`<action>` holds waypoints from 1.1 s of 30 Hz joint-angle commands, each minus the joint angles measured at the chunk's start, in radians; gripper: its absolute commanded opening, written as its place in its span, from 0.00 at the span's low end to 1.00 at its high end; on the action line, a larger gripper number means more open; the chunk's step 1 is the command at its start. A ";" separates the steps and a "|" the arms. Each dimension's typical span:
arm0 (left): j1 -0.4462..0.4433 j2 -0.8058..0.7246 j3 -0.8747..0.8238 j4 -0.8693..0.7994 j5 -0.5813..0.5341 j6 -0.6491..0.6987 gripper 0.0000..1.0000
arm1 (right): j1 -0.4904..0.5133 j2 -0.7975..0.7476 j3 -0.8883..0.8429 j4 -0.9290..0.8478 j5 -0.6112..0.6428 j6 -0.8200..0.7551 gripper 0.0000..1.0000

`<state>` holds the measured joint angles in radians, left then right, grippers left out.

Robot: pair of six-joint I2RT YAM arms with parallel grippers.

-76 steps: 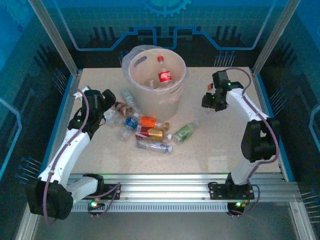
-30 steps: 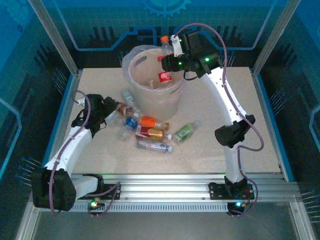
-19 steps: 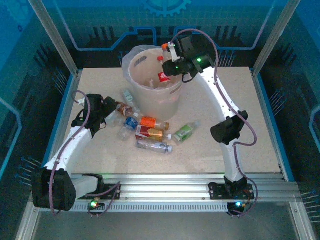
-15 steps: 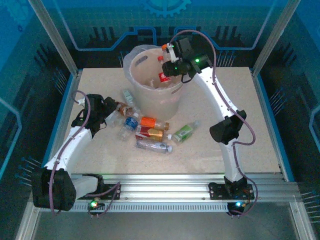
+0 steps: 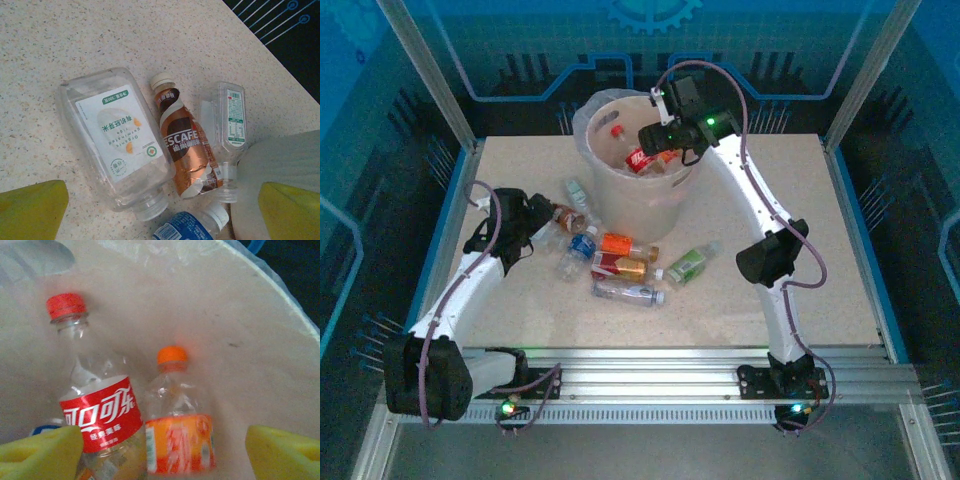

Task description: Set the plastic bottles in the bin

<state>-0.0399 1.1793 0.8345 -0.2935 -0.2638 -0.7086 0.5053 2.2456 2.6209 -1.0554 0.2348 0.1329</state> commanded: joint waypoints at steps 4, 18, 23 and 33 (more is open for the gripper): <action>0.008 0.011 -0.001 0.008 0.003 -0.002 0.99 | -0.001 0.001 0.061 -0.028 -0.030 0.008 0.96; 0.014 0.095 0.023 -0.007 -0.012 0.003 0.99 | -0.001 -0.176 -0.001 -0.036 -0.040 0.053 1.00; 0.019 0.146 0.047 -0.015 -0.012 0.002 0.99 | -0.006 -0.289 -0.122 -0.028 0.027 0.058 1.00; 0.030 0.239 0.086 -0.012 -0.007 -0.010 0.99 | -0.103 -0.593 -0.617 0.070 0.097 0.142 1.00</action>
<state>-0.0219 1.3956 0.8856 -0.2943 -0.2646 -0.7086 0.4404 1.7107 2.0888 -1.0168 0.2989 0.2237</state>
